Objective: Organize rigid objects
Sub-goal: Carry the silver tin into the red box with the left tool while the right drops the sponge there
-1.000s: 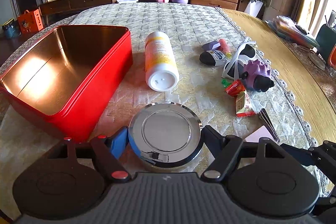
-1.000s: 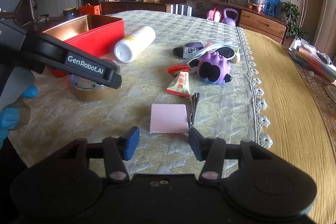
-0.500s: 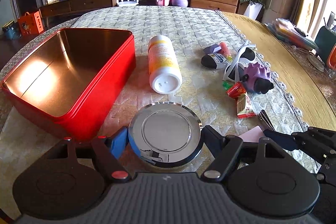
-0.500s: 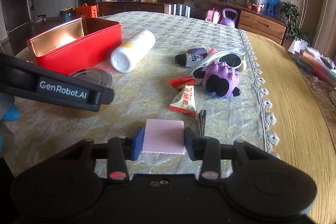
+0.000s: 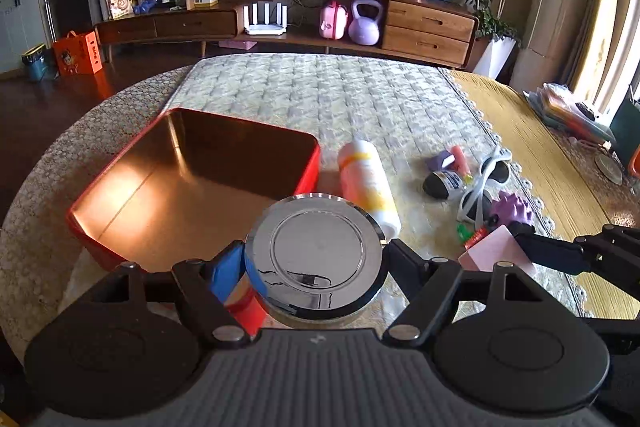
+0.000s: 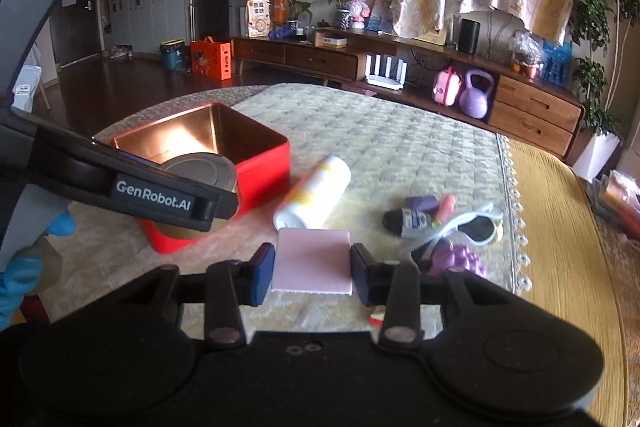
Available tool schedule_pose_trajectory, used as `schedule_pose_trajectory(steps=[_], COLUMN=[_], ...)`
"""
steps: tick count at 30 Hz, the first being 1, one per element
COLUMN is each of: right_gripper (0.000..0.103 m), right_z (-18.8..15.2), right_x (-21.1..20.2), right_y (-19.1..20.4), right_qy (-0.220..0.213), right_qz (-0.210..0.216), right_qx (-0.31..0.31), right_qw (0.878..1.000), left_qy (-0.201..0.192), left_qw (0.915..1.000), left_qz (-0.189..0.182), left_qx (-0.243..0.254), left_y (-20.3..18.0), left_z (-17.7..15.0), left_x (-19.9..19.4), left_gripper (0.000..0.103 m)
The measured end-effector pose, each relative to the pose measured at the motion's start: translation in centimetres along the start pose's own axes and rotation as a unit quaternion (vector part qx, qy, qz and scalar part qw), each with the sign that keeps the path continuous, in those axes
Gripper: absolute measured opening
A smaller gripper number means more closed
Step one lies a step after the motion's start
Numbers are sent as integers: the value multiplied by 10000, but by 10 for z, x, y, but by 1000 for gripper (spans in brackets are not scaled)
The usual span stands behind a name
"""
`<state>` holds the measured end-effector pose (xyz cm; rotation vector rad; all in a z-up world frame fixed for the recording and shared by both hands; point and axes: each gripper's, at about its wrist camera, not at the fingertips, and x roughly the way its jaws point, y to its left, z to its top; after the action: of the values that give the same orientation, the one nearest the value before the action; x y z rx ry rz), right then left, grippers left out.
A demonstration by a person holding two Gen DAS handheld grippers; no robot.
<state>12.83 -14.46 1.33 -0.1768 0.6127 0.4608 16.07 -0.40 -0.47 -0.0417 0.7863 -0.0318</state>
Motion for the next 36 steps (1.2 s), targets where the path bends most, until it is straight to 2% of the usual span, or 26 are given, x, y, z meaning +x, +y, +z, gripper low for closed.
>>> schedule_pose_trajectory(steps=[7, 16, 21, 26, 32, 36], right_gripper=[40, 40, 40, 40, 40, 40], right_z=[50, 92, 101, 102, 99, 91], right_x=[21, 79, 118, 151, 174, 183], right_y=[24, 58, 60, 70, 84, 98], right_qy=[-108, 109, 387, 728, 1017, 1241], right_qz=[379, 703, 970, 1149, 1308, 1315], right_qx=[-440, -1045, -1015, -1428, -1689, -2073], right_qw=[9983, 9920, 9893, 9804, 9716, 9614], left_qy=[-51, 271, 442, 631, 709, 824], left_qw=[9995, 9977, 9965, 9952, 9955, 9948], left_qz=[301, 492, 592, 620, 587, 568], left_qx=[-66, -370, -382, -421, -242, -170], left_y=[42, 94, 113, 127, 130, 128], left_z=[25, 46, 48, 49, 53, 51], left_x=[4, 47, 72, 92, 109, 118], left_gripper=[77, 77, 77, 77, 77, 77])
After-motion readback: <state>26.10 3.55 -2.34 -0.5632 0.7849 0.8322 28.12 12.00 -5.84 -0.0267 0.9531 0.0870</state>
